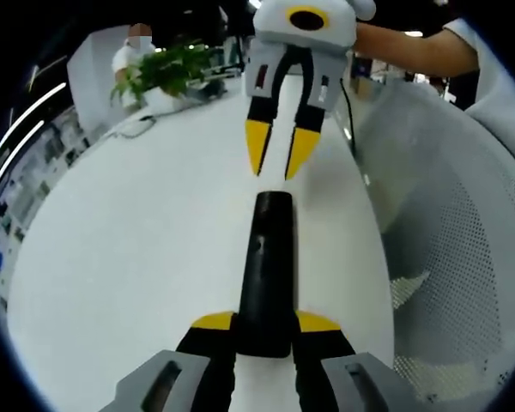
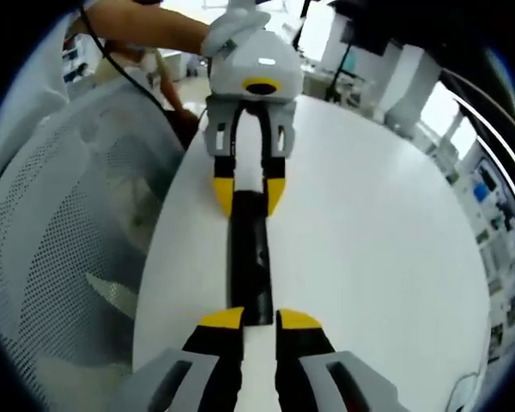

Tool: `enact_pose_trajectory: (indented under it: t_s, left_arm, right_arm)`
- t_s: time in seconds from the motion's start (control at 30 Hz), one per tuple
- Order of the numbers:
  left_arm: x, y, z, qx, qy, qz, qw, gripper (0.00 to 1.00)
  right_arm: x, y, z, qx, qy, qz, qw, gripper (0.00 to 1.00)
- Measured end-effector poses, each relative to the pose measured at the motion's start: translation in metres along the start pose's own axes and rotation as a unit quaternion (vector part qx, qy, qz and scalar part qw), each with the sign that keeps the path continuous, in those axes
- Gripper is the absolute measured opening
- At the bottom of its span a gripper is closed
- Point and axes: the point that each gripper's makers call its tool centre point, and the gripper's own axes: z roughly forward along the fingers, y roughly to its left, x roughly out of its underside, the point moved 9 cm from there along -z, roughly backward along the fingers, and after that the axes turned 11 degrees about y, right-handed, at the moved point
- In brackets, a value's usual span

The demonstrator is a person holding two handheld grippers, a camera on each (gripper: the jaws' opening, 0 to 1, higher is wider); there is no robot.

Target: Press the specified remote control buttons in sequence, fully releasing each button before pressing the next.

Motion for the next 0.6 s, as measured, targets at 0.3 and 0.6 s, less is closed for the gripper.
enact_pose_trajectory:
  t_s: [0.3,0.6]
  left_arm:
    - [-0.0002,0.0003,0.0,0.002,0.0,-0.002,1.0,0.24]
    - [0.0004,0.002,0.0001,0.005,0.0,-0.004,1.0,0.24]
  right_arm:
    - [0.0017,0.0001,-0.0027,0.001,0.011,-0.015,0.9998,0.0]
    - [0.0005,-0.0011,0.0021,-0.005,0.02,-0.022,0.9995,0.0]
